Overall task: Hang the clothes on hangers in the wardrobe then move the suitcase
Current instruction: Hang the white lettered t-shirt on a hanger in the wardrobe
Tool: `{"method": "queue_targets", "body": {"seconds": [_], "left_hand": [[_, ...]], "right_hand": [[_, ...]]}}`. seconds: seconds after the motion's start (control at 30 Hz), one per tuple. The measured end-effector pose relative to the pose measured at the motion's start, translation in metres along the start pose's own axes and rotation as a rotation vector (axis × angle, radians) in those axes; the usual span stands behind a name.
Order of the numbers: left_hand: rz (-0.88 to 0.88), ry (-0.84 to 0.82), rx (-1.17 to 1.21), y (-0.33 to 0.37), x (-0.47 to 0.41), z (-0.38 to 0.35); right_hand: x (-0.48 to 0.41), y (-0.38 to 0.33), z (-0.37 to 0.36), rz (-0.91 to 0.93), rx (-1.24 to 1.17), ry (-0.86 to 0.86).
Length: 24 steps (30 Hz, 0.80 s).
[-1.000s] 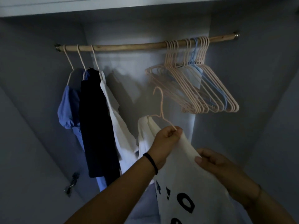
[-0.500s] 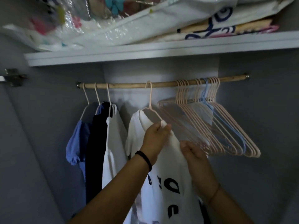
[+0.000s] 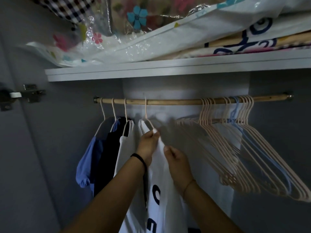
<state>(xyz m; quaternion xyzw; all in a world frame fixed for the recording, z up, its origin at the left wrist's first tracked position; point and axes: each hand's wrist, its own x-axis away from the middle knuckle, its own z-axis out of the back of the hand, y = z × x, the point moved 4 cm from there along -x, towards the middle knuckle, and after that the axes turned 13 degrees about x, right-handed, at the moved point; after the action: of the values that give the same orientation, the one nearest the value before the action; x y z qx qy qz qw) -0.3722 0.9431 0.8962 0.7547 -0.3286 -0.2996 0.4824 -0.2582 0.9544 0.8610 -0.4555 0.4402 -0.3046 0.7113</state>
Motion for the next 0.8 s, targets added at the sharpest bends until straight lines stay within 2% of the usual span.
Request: {"method": "queue_targets", "body": {"seconds": [0.17,0.37,0.6,0.8], "left_hand": [[-0.03,0.086,0.019,-0.006,-0.013,0.035],[0.0,0.149,0.067,-0.001,-0.014,0.061],[-0.037,0.067,-0.005,0.002,0.01,0.079],[-0.07,0.022,-0.07,0.006,0.057,0.094]], "right_hand": [[-0.006,-0.005,-0.035,0.076,-0.025,-0.093],[-0.009,0.002,-0.067,0.031,-0.019,-0.122],[0.004,0.007,-0.08,-0.036,-0.112,-0.17],[0.023,0.003,-0.083,-0.033,-0.039,-0.177]]}}
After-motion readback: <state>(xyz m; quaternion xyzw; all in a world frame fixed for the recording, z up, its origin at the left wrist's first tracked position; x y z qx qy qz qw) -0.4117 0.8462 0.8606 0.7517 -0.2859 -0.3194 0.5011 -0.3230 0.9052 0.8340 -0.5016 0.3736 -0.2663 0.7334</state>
